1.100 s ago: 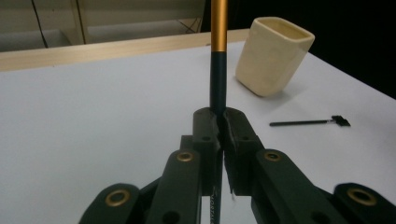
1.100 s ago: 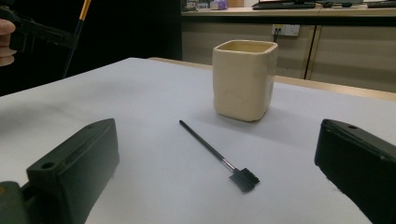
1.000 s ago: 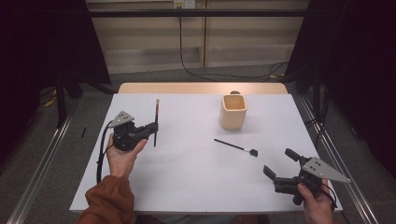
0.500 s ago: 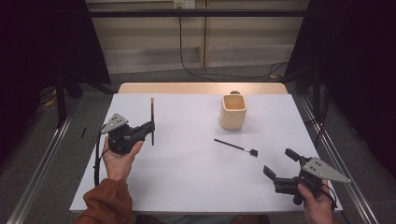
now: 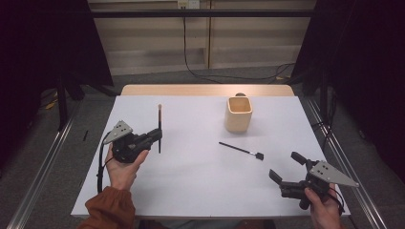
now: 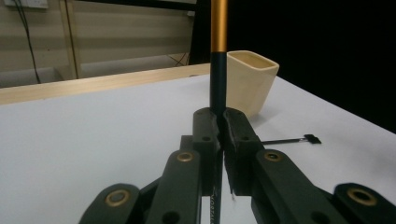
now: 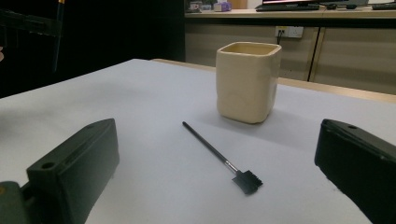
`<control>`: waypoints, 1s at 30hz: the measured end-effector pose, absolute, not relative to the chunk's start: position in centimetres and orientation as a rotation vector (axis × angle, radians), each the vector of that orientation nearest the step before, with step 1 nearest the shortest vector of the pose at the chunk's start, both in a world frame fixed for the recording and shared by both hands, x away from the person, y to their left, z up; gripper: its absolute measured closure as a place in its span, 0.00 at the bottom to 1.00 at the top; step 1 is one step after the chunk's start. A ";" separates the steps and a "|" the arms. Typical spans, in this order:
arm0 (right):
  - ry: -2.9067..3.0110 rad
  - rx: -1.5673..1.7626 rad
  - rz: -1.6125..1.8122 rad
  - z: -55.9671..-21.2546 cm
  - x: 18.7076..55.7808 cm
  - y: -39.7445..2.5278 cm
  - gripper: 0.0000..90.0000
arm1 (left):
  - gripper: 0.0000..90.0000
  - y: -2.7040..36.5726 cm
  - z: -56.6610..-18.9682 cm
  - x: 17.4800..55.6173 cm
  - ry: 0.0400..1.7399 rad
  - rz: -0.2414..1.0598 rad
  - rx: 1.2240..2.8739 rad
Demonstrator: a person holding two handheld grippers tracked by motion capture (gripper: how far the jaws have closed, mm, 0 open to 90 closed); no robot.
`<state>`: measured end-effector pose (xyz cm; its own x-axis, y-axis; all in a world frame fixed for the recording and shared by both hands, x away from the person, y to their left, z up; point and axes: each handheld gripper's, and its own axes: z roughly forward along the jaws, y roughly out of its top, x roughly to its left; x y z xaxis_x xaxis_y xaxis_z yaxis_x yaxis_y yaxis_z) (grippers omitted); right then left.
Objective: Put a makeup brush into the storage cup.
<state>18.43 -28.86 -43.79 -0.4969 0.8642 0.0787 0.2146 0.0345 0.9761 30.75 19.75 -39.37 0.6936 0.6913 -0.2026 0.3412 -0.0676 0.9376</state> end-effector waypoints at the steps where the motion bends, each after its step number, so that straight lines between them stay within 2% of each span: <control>1: 1.757 1.093 1.498 -43.8 18.4 -28.8 0.00 | 0.94 19.5 -39.3 30.7 0.831 0.347 1.670; 30: 1.781 1.021 1.601 -42.8 19.0 -27.8 0.00 | 0.94 15.4 -39.3 29.1 0.694 0.209 1.708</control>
<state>19.00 -27.76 -42.84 -0.5725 0.8141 0.0972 0.1832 0.0114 0.9830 29.14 15.39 -39.26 0.8046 0.5493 -0.2258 0.3327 -0.1019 0.9375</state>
